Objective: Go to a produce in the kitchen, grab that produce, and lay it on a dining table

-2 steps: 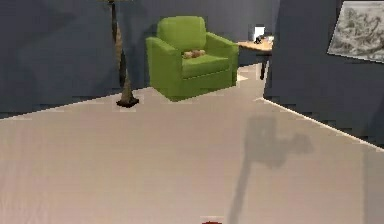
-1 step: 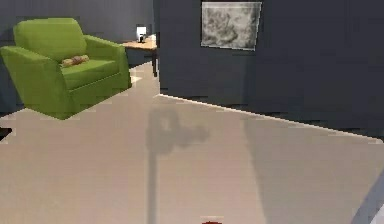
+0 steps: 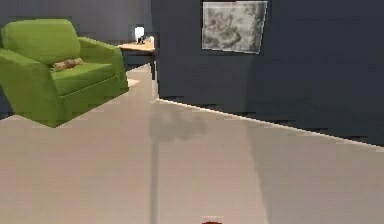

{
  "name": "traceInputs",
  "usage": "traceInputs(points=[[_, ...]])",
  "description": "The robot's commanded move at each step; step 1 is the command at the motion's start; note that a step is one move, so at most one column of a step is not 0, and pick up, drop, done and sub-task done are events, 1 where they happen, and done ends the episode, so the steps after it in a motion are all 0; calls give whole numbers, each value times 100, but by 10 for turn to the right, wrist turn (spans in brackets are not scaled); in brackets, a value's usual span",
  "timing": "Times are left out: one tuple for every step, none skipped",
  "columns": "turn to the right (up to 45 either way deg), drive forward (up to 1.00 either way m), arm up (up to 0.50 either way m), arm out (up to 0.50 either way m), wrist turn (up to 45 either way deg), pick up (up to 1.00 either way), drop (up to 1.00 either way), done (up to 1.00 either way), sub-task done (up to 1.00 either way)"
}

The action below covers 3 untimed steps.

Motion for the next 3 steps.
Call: traceInputs(points=[[210, 0, 0, 0, 0, 0, 0, 0, 0], [0, 25, 0, 0, 0, 0, 0, 0, 0], [210, 0, 0, 0, 0, 0, 0, 0, 0]])
